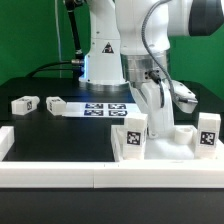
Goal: Assemble square table
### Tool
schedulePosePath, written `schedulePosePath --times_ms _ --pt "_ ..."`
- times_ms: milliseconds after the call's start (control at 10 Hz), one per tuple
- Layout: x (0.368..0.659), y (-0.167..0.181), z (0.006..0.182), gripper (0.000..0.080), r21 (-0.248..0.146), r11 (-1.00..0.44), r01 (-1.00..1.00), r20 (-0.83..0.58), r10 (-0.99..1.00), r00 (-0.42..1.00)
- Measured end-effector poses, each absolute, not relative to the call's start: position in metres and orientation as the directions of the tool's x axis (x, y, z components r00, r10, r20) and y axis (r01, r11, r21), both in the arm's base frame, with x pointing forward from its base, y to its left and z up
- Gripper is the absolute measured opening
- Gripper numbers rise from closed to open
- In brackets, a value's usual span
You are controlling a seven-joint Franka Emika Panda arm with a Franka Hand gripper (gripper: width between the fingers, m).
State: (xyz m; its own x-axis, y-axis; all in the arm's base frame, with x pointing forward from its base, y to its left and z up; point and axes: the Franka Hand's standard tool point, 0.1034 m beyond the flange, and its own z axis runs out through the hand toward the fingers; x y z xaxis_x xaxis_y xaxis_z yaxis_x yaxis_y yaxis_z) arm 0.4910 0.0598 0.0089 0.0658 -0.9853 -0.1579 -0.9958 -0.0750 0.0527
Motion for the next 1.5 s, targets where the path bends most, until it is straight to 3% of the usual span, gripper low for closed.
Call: schedulePosePath --times_ms 800,1100,1500 --pt "0.49 0.059 0.009 0.007 0.052 -0.08 -0.995 -0.158 -0.985 0.071" --pt "0.479 0.015 0.015 0.007 0.006 -0.32 -0.947 -0.16 -0.935 0.315" --pt "0.474 0.003 0.011 0.007 -0.007 -0.553 -0.833 -0.151 -0.823 0.547"
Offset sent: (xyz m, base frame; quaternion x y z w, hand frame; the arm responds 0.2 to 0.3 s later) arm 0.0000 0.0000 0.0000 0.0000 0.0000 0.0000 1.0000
